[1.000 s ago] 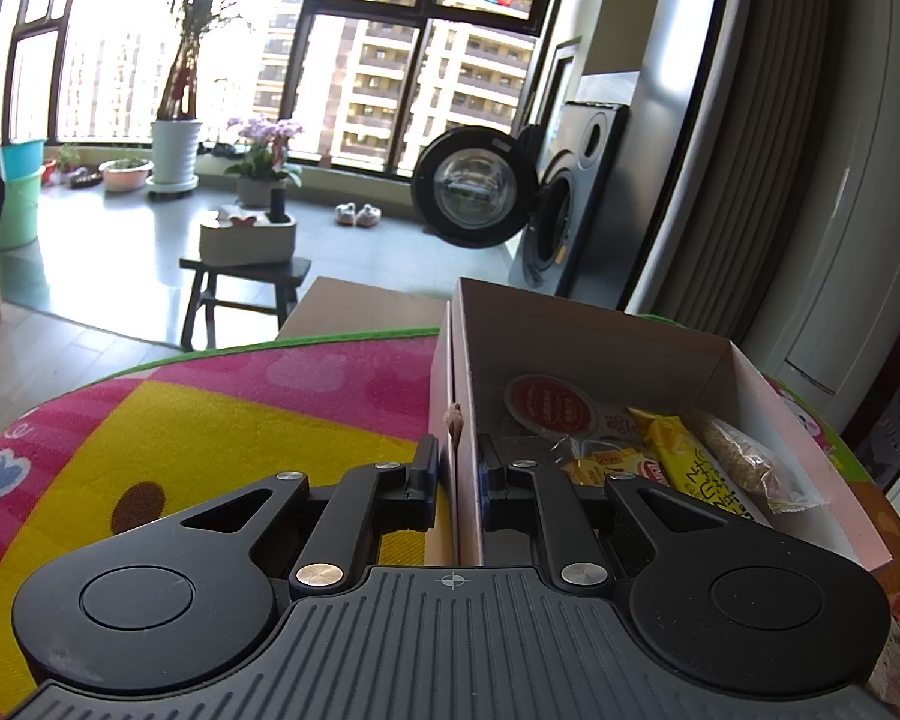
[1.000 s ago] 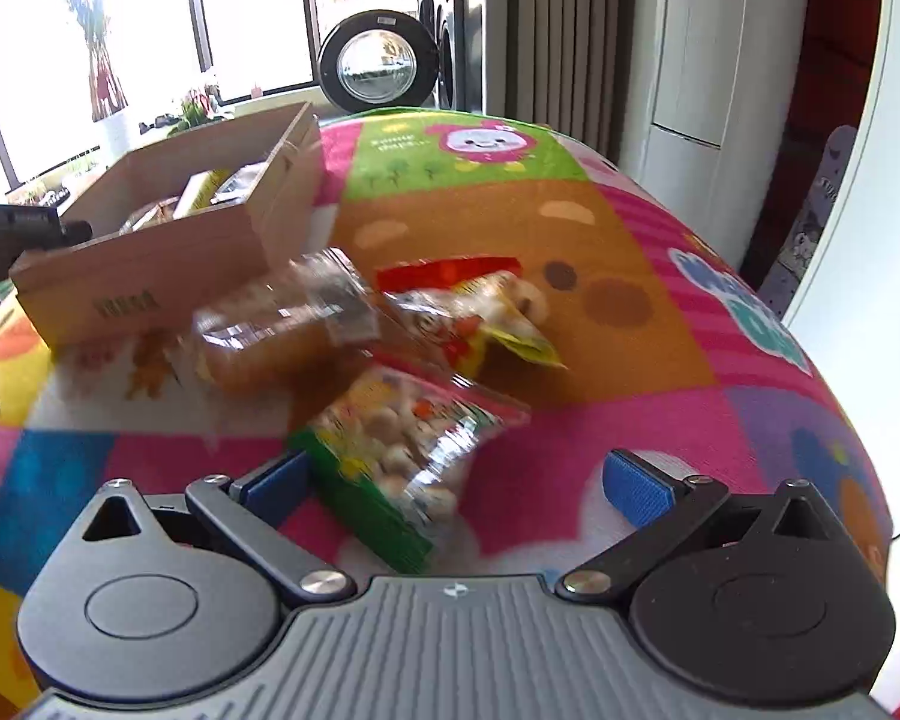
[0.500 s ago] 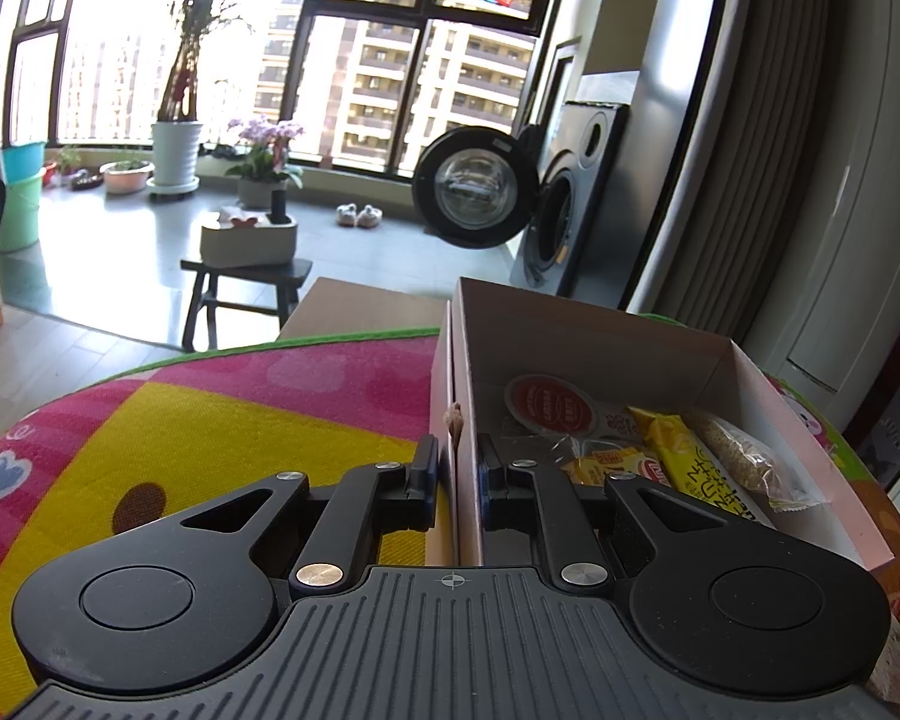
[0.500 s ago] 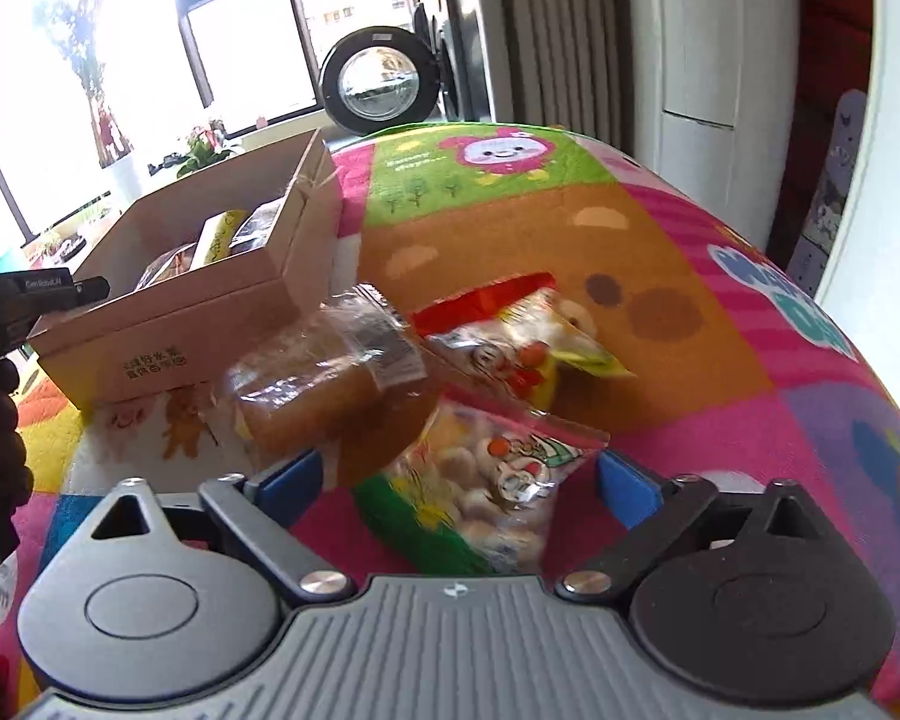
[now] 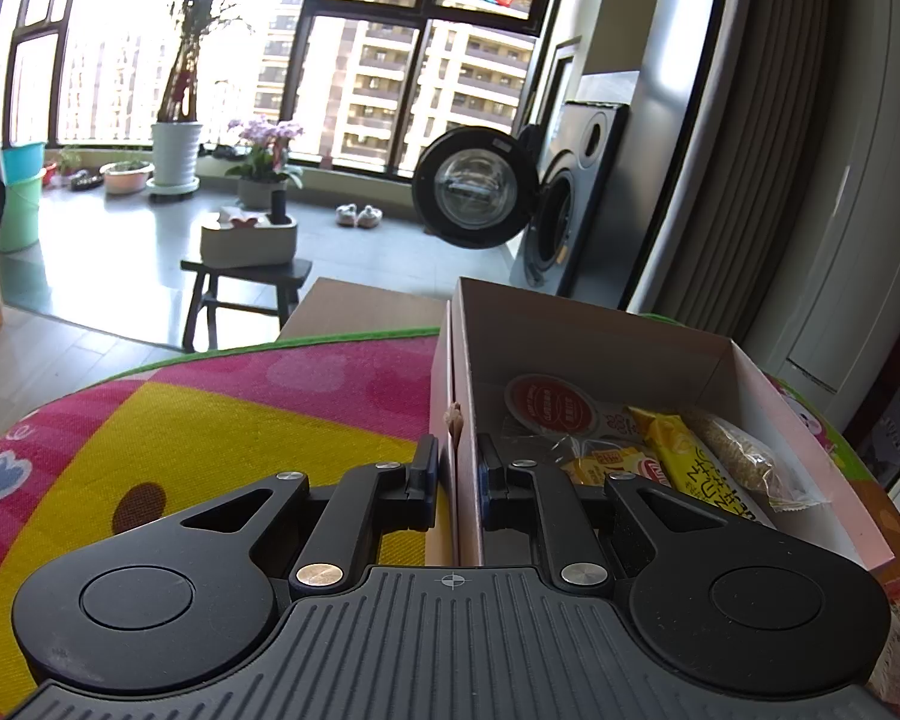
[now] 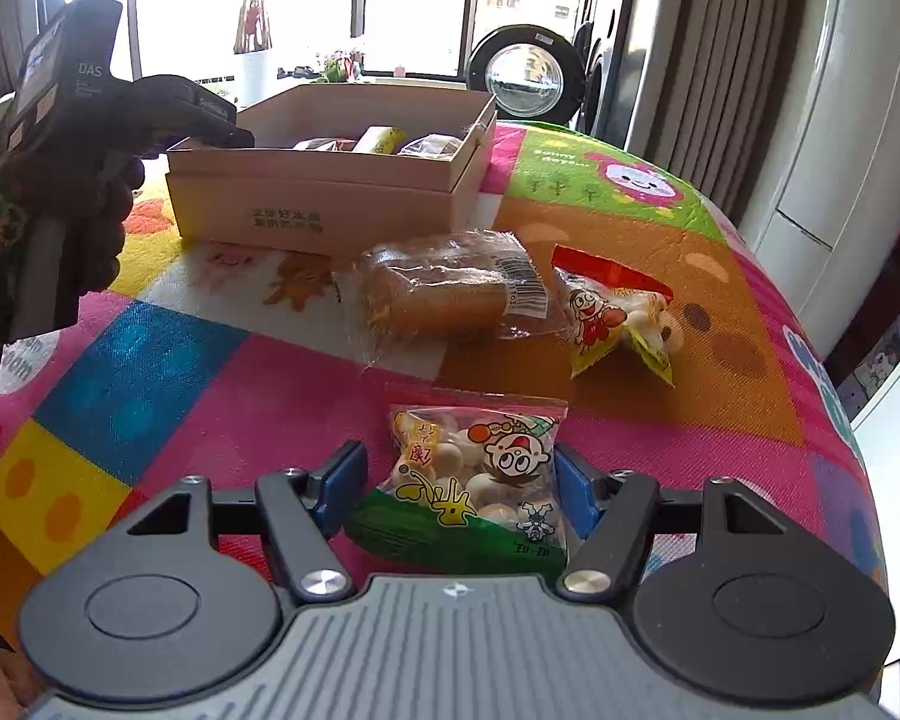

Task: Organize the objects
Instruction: 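Grasp the green cartoon snack bag with the right tool, then lower the green snack bag into the pink box and open the right tool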

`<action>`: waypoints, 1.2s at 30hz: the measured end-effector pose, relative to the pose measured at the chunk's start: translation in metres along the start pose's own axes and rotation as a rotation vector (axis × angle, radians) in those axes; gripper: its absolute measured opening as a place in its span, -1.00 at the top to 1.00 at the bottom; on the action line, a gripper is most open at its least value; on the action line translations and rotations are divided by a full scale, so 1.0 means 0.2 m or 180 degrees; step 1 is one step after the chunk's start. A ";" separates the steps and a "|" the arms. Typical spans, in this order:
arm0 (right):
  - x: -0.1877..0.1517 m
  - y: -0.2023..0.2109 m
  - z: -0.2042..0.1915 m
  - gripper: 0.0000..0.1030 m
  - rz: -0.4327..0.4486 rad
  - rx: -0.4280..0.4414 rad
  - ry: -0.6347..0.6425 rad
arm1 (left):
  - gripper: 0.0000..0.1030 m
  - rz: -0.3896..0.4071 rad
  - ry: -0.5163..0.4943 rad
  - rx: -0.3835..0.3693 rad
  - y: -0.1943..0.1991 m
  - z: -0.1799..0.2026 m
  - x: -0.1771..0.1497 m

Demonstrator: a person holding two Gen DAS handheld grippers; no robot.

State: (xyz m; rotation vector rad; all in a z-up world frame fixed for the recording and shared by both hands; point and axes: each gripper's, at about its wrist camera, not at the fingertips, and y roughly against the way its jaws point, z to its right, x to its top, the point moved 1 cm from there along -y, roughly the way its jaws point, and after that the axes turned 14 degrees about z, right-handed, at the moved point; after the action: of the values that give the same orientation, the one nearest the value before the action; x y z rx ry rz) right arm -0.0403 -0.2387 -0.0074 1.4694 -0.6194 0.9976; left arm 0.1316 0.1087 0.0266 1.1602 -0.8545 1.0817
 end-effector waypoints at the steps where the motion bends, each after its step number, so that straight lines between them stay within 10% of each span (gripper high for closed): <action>1: 0.00 -0.01 0.01 -0.44 -0.0015 -0.0002 -0.0048 | 0.72 0.0000 -0.0001 0.0000 0.00 0.00 0.00; 7: 0.00 -0.05 0.01 -0.56 -0.0031 -0.0039 -0.0225 | 0.72 -0.0004 -0.0002 0.0000 0.00 0.00 0.00; 18: 0.11 0.06 -0.03 -0.01 -0.0446 0.0100 -0.0034 | 0.72 -0.0033 0.0032 -0.0028 0.01 -0.02 0.01; 26: 0.69 0.20 -0.10 -0.01 0.0349 0.0424 0.0050 | 0.72 -0.0028 0.0019 -0.0023 0.01 -0.02 0.01; 32: 1.07 -0.16 -0.21 -0.01 0.0552 0.0506 -0.0043 | 0.72 -0.0025 0.0021 -0.0024 0.01 -0.02 0.01; 36: 1.14 -0.63 -0.28 -0.01 0.0102 0.0480 -0.0461 | 0.71 -0.0024 0.0027 -0.0027 0.01 -0.02 0.01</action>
State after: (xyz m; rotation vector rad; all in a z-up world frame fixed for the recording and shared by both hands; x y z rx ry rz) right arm 0.1644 -0.1258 0.1182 1.6804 -0.6853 0.9857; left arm 0.1302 0.1123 0.0282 1.1503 -0.8468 1.0750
